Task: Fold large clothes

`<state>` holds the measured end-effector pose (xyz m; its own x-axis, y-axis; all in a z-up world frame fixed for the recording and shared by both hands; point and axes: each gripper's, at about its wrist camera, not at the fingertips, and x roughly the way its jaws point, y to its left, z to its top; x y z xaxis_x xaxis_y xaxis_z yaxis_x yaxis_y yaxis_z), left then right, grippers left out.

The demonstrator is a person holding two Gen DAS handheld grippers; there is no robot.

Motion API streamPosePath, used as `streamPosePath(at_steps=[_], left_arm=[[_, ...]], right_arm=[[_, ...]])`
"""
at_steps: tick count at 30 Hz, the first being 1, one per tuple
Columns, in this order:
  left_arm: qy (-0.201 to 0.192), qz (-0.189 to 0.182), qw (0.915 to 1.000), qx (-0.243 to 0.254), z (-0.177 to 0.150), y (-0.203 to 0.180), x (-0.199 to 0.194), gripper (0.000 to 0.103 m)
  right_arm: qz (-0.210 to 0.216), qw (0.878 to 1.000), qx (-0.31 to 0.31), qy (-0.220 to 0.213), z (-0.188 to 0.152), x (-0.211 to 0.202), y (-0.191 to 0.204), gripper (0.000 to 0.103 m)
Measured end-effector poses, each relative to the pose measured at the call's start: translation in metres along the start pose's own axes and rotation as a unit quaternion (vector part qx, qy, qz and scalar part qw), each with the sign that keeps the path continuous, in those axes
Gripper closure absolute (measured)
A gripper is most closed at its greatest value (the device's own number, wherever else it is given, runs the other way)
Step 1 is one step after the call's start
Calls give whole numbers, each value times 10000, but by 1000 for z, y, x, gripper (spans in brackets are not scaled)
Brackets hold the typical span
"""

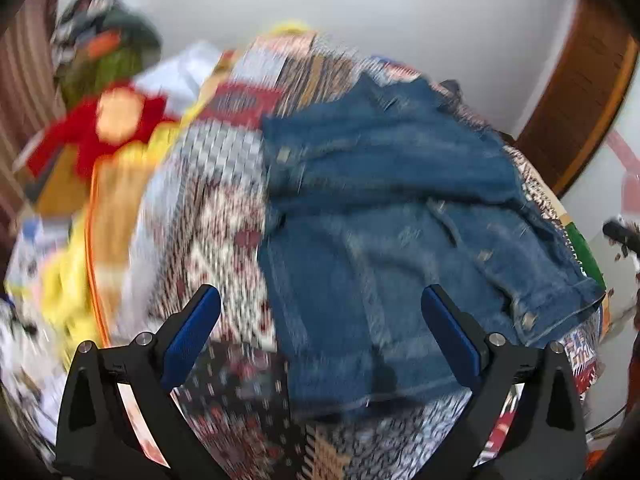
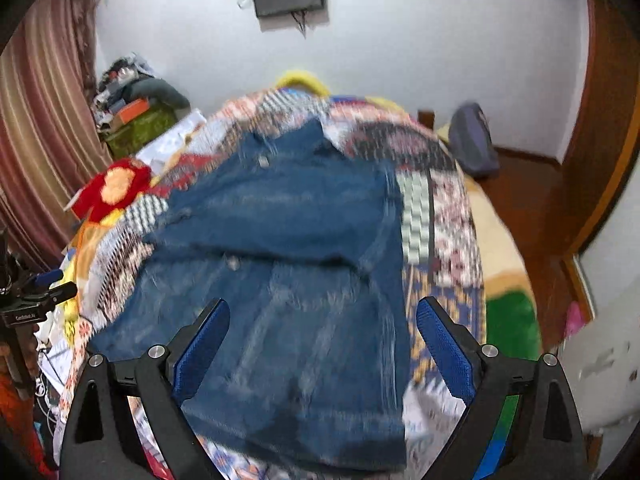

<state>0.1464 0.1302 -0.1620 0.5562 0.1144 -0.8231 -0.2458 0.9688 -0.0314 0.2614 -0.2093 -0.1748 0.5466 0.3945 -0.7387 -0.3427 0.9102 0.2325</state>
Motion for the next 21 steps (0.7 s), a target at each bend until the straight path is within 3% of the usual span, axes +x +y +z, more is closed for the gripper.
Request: streamPosePath(at_steps=[4, 6, 13, 16, 17, 19, 21], left_arm=[[441, -106, 9970, -626, -28, 22, 16, 2], [674, -348, 9928, -930, -41, 32, 23, 2], [1005, -921, 9755, -1724, -67, 38, 44, 2], [983, -1142, 9710, -1859, -68, 35, 48, 15], [1002, -1213, 9702, -1845, -68, 33, 50, 22], [1036, -1257, 9699, -1809, -68, 28, 55, 29], [1004, -1191, 9735, -1672, -67, 23, 56, 37]], right_arm=[[-82, 9987, 275, 423, -28, 17, -17, 9], [-27, 9963, 602, 614, -45, 24, -28, 9], [366, 9808, 1668, 944, -88, 35, -52, 9], [434, 9804, 1739, 818, -94, 29, -53, 11], [467, 9804, 1742, 792, -96, 27, -52, 13], [555, 9802, 1749, 747, -97, 24, -53, 34], [589, 9799, 1774, 702, -99, 23, -53, 43]])
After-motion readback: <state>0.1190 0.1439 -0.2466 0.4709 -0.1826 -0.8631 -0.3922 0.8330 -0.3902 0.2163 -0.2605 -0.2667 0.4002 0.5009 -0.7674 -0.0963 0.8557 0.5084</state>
